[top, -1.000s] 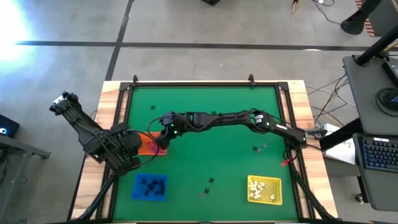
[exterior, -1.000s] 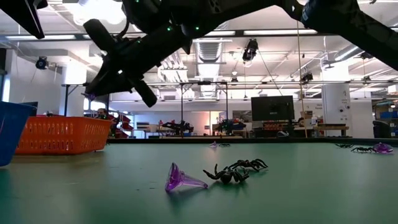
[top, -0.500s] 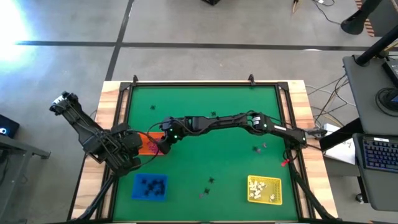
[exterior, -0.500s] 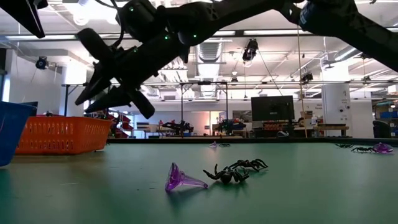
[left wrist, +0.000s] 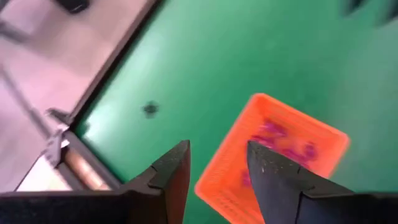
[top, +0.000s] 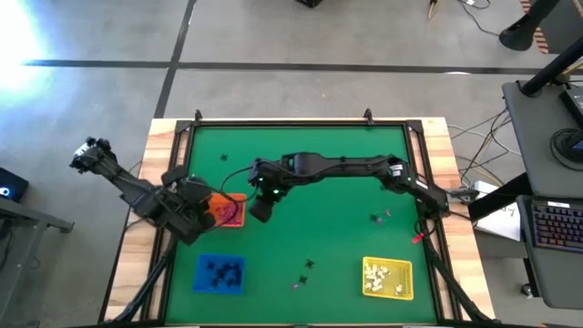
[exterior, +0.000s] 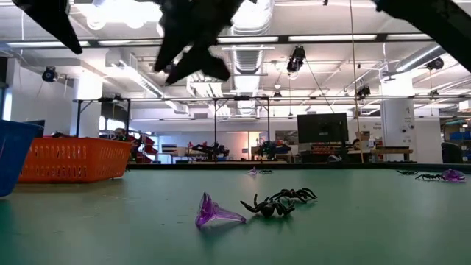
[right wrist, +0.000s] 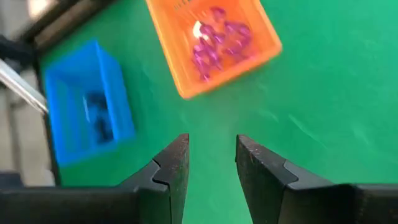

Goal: Sort Halloween decoration
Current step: Put the black spider toy into the blue bin

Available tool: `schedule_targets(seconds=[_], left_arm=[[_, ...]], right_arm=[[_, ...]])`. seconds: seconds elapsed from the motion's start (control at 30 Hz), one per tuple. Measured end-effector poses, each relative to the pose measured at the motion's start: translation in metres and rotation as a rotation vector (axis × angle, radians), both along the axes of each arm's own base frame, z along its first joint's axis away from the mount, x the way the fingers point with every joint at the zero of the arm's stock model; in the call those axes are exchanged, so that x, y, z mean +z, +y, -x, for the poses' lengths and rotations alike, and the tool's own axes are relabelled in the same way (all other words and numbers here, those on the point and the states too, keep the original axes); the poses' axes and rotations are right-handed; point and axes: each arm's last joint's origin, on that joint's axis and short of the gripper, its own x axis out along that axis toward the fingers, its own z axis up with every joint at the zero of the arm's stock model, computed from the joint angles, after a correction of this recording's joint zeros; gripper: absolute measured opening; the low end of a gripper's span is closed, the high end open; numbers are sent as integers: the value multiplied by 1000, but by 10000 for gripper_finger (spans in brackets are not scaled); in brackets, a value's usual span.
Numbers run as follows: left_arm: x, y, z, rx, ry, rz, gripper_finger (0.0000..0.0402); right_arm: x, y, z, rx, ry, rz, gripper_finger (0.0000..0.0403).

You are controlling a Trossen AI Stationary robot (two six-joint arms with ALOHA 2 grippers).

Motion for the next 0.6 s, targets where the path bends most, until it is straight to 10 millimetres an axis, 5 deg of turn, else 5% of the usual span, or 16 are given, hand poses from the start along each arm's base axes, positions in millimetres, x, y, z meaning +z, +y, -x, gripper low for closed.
schedule_targets(seconds=[0.23, 0.6], left_arm=[[-3, 31, -11, 139, 57, -39, 142], [-4, 76, -25, 294, 89, -48, 142]], right_arm=[[57, -2, 56, -9, 111, 187, 123], [104, -7, 127, -27, 319, 403, 123]])
